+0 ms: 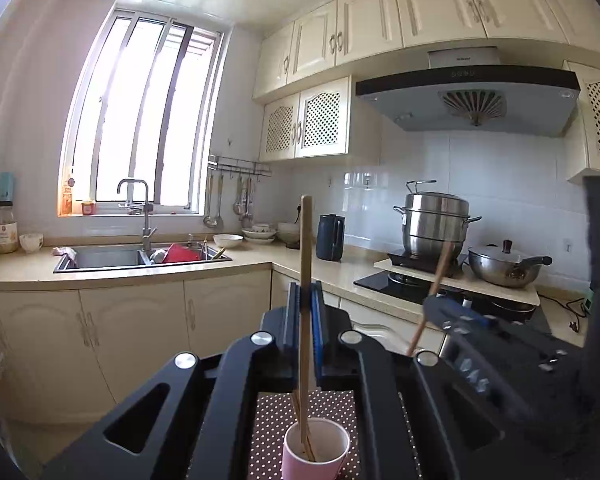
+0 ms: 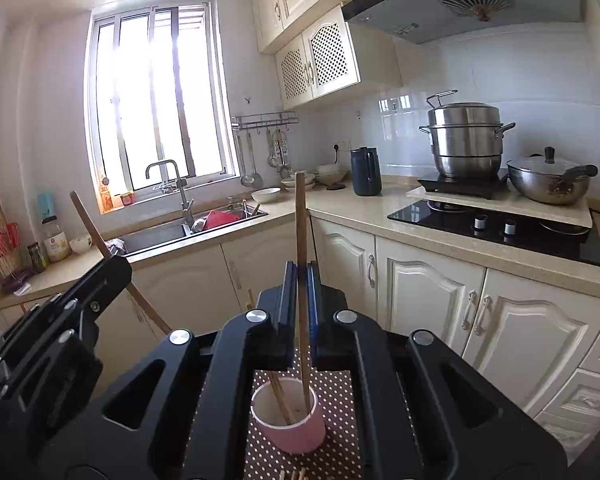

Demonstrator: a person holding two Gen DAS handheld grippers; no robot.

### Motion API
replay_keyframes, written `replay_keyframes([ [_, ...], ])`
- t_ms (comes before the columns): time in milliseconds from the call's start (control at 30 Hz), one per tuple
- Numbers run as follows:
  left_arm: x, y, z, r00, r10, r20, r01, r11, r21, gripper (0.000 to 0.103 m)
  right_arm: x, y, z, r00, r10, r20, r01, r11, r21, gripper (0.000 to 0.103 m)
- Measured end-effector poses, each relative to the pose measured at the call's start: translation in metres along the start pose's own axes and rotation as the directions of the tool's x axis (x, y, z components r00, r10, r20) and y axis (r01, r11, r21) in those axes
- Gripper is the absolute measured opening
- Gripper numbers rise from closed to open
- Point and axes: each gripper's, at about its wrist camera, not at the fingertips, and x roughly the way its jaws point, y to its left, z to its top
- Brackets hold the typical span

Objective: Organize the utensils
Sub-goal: 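Lift both chopsticks upright and bring them over the pink cup, then open the right tool to drop its chopstick into the pink cup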

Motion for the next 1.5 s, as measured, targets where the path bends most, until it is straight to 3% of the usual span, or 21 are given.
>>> replay_keyframes([
  [133,0.016,0.003,-0.01,1.0,0.001,-0.023,-0.001,1.0,-0.006,0.006,0.022,-0.002,-0.009,0.999,0.022,-0.037,-0.022,1.0,0.019,0.006],
  [500,0.068,0.026,-0.05,0.984,0.006,-0.177,-0.016,0.998,-0.054,0.006,0.072,-0.019,-0.026,0.984,0.058,-0.17,-0.048,0.997,0.064,0.005],
  [600,0.072,0.029,-0.058,0.982,0.013,-0.19,-0.022,0.999,-0.048,0.006,0.074,-0.02,-0.033,0.983,0.03,-0.18,-0.029,1.0,0.01,0.005],
  [667,0.073,0.033,-0.062,0.979,0.008,-0.204,-0.019,0.998,-0.053,0.006,0.078,-0.029,-0.044,0.977,-0.029,-0.209,0.025,0.999,-0.023,0.006],
  [700,0.074,0.036,-0.064,0.977,0.004,-0.212,-0.017,0.998,-0.062,0.006,0.084,-0.037,-0.051,0.968,-0.059,-0.242,0.054,0.998,-0.025,0.01],
  [800,0.075,0.041,-0.067,0.975,-0.007,-0.222,-0.011,0.997,-0.079,0.006,0.098,-0.065,-0.07,0.944,-0.099,-0.316,0.109,0.994,0.016,0.077],
  [867,0.076,0.043,-0.07,0.973,-0.009,-0.229,-0.009,0.997,-0.078,0.006,0.109,-0.082,-0.088,0.916,-0.163,-0.365,0.172,0.985,-0.008,0.077],
  [967,0.081,0.041,-0.076,0.967,-0.014,-0.253,-0.005,0.997,-0.073,0.006,0.129,-0.094,-0.116,0.864,-0.17,-0.475,0.166,0.985,-0.051,0.077],
  [1033,0.085,0.04,-0.082,0.962,-0.018,-0.273,0.0,0.998,-0.066,0.006,0.144,-0.098,-0.138,0.816,-0.147,-0.559,0.138,0.989,-0.059,0.067],
  [1067,0.088,0.039,-0.086,0.957,-0.019,-0.288,0.001,0.998,-0.063,0.006,0.153,-0.099,-0.15,0.785,-0.142,-0.603,0.127,0.99,-0.068,0.057],
  [1100,0.091,0.039,-0.089,0.954,-0.018,-0.3,-0.001,0.998,-0.062,0.006,0.158,-0.099,-0.157,0.769,-0.138,-0.625,0.121,0.99,-0.07,0.048],
  [1167,0.093,0.038,-0.094,0.956,-0.007,-0.294,-0.009,0.999,-0.053,0.006,0.168,-0.099,-0.17,0.735,-0.12,-0.667,0.101,0.993,-0.068,0.044],
  [1333,0.094,0.04,-0.097,0.957,-0.002,-0.289,-0.012,0.999,-0.045,0.007,0.177,-0.081,-0.18,0.723,-0.138,-0.677,0.073,0.99,-0.124,0.044],
  [1367,0.096,0.04,-0.097,0.956,0.004,-0.292,-0.018,0.999,-0.045,0.007,0.18,-0.077,-0.184,0.712,-0.156,-0.684,0.076,0.986,-0.146,0.041],
  [1400,0.097,0.042,-0.098,0.955,0.01,-0.298,-0.026,0.999,-0.047,0.007,0.183,-0.074,-0.187,0.704,-0.171,-0.689,0.081,0.984,-0.162,0.031],
  [1433,0.099,0.043,-0.099,0.953,0.014,-0.303,-0.031,0.998,-0.052,0.007,0.187,-0.072,-0.193,0.689,-0.181,-0.702,0.077,0.981,-0.177,0.03],
  [1467,0.1,0.045,-0.1,0.951,0.016,-0.31,-0.036,0.998,-0.058,0.007,0.19,-0.07,-0.197,0.688,-0.166,-0.707,0.062,0.983,-0.17,0.028],
  [1500,0.101,0.046,-0.1,0.95,0.016,-0.313,-0.037,0.997,-0.06,0.007,0.189,-0.068,-0.199,0.701,-0.178,-0.69,0.064,0.98,-0.188,0.019],
])
